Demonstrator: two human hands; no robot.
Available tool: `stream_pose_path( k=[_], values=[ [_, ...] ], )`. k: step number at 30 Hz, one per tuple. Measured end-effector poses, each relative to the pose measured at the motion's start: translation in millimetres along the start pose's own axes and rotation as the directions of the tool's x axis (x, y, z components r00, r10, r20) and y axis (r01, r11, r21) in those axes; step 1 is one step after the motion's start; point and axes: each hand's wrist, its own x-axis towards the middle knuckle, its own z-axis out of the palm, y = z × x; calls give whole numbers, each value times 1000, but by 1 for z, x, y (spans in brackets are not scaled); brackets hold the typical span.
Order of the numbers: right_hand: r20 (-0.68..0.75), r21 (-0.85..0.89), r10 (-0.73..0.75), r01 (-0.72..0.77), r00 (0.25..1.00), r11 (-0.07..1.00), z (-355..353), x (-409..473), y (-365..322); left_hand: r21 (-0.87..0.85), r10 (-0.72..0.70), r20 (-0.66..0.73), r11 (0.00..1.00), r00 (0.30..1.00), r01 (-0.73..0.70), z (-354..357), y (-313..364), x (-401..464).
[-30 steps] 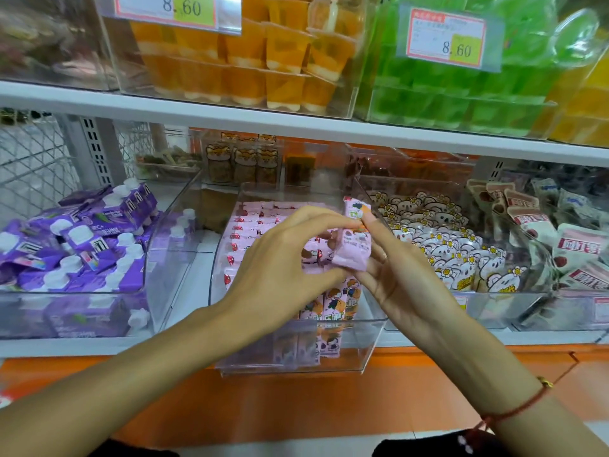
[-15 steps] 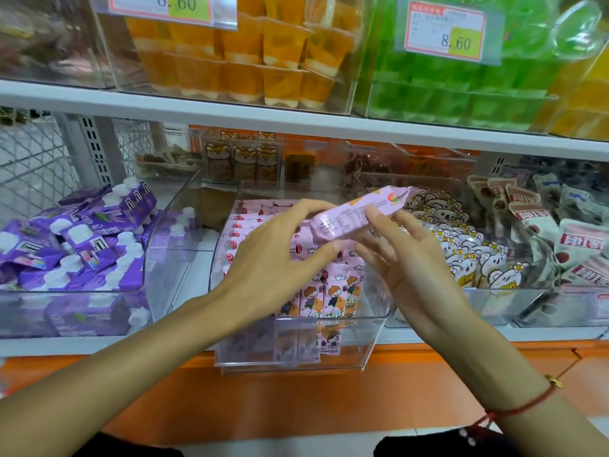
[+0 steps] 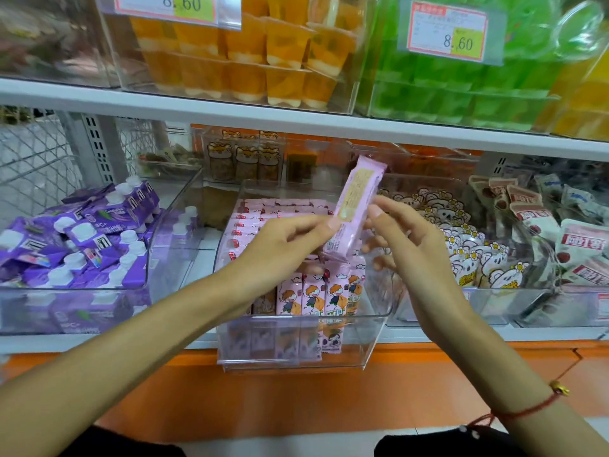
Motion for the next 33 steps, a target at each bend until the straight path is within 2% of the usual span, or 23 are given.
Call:
stream_pose_path(
  k=[1,3,7,10,12,13,14,16,17,18,20,22,24,27,29,30,33],
  values=[
    [-3,-2,12,-12,1000,1000,-1,1,2,-84,-84,59,992,995,89,0,0,-1],
    [-5,7,21,-21,1000,1000,-1,1,4,-177,-154,149,968,977,179,0,0,-2],
    [-1,23,20,-20,1000,1000,-2,2,3,-260,-183,178,939,967,225,0,-1,0],
    [0,11,14,-14,1000,1000,-2,1,2,-226,-170,162,953,972,205,0,-2,1],
    [5,-9,-2,2,1000,1000,-2,-1,-2,-66,-49,56,996,997,53,0,-2,1],
    [13,-25,-16,16,1000,1000,-2,-2,-3,84,73,-23,994,997,-71,0,-2,0],
    [20,-39,-31,32,999,999,-1,-3,-5,273,215,-88,944,973,-184,-1,-2,-1],
    [11,-69,-69,70,998,995,1,-5,-7,598,453,-120,744,884,-300,0,-1,-6],
    [-2,-82,-88,88,996,993,2,-6,-7,664,509,-100,674,855,-324,0,-1,-7],
    [-16,-88,-99,98,995,991,1,-5,-7,677,522,-75,652,850,-341,1,-1,-8],
    [-10,-69,-87,86,996,994,-3,-3,-7,606,443,-51,726,895,-325,4,-3,-8],
    [43,-30,-58,59,997,998,-9,0,-9,452,244,-42,869,969,-200,5,-5,-6],
    [84,28,-31,29,996,999,-16,3,-9,317,113,-8,943,994,-104,6,-7,-3],
    [126,16,-22,20,992,1000,-25,5,-12,202,114,-3,973,994,-111,8,-10,-2],
    [133,-63,-74,83,988,995,-34,4,-16,237,147,-6,961,989,-141,7,-14,-2],
    [121,-103,-102,114,987,988,-39,4,-19,313,170,9,935,985,-164,6,-17,-2],
    [101,-240,-128,149,987,959,-55,5,-22,627,196,145,740,970,-244,0,-26,-5]
  ],
)
